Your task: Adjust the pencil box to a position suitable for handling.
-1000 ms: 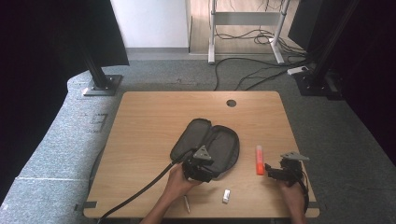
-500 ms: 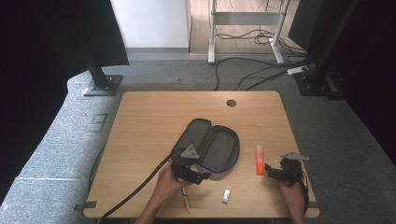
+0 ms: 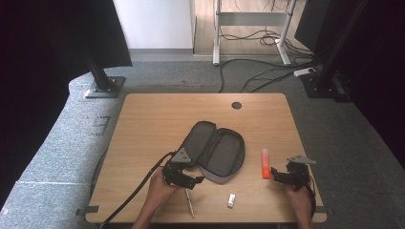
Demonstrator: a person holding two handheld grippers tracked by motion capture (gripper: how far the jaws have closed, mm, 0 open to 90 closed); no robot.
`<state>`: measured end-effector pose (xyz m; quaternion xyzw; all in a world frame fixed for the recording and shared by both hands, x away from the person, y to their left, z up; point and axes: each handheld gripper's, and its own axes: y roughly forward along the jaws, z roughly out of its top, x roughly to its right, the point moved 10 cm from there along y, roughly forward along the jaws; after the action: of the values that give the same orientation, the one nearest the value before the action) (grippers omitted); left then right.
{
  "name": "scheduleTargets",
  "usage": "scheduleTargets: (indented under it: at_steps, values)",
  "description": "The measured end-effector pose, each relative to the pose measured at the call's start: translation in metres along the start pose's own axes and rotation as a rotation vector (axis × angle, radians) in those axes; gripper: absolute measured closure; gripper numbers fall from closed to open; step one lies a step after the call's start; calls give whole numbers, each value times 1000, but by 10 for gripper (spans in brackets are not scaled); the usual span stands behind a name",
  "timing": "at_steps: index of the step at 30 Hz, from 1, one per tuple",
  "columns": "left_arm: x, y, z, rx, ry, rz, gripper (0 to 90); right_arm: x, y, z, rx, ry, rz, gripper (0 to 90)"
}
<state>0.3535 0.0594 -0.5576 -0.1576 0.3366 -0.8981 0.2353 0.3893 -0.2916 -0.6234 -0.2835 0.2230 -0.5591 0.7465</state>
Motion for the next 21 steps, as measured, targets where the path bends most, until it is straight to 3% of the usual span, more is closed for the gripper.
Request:
scheduleTargets:
  at_steps: [9,16,21]
  values:
    - [-23,-21,-17,36,-62,55,88,0,0,0,0,1,1,132]
    - [-43,-34,-39,-20,-65,157,0,0,0,0,0,1,1,132]
    - [-56,-46,-51,10,-102,176,0,0,0,0,-1,0,0,132]
